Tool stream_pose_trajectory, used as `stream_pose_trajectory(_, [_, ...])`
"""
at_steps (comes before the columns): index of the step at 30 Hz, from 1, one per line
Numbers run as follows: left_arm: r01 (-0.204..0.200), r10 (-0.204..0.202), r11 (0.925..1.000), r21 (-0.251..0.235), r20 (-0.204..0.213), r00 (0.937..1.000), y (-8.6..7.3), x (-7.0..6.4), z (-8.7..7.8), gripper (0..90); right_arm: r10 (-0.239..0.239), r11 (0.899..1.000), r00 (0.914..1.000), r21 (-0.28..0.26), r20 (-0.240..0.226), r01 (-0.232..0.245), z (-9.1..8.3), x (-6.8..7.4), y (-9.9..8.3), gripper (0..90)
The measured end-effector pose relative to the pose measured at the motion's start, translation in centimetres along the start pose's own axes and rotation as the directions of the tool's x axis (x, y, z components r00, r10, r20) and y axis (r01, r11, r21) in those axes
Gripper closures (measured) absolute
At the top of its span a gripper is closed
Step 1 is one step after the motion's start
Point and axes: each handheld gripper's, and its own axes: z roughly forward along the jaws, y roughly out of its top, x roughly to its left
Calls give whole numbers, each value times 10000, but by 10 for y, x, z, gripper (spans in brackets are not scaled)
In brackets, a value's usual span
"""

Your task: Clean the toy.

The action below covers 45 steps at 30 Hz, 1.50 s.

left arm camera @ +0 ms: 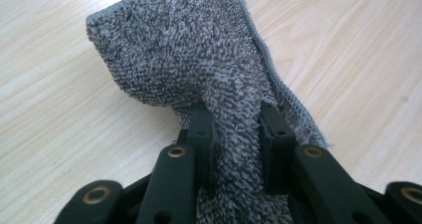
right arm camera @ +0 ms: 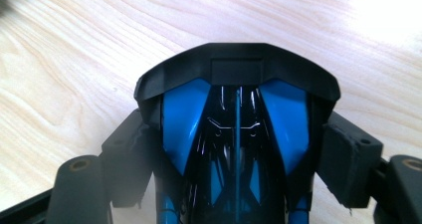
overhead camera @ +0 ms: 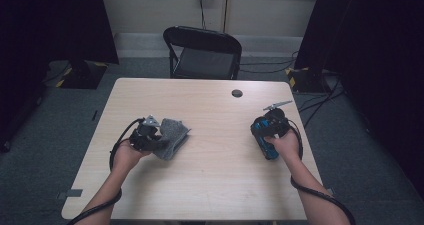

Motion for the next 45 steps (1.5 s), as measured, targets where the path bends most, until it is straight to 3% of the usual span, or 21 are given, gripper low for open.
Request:
stream_pose_trajectory(8, [337,-335,9994,75,-165,9993,-12,12,10,705,200,9998,9998,62,1,-200,18,-5,-1,251])
stream_pose_trajectory(17, [700,-700,9975,-19,-263,9972,-18,20,16,672,115,9995,9997,282,193,-120,37,-6,-3,251])
stream_pose_trajectory(25, [520,-509,9985,157,-632,9967,-16,17,17,649,124,9996,9993,237,340,-132,44,-6,-4,249])
stream_pose_trajectory(37, [718,-714,9974,42,-561,9959,-17,15,18,626,5,9999,9988,172,481,-14,49,-5,-7,247])
stream_pose_trajectory(45, [610,-608,9981,9,-649,9960,-16,13,19,621,23,9998,9986,196,525,-33,50,-3,-7,245])
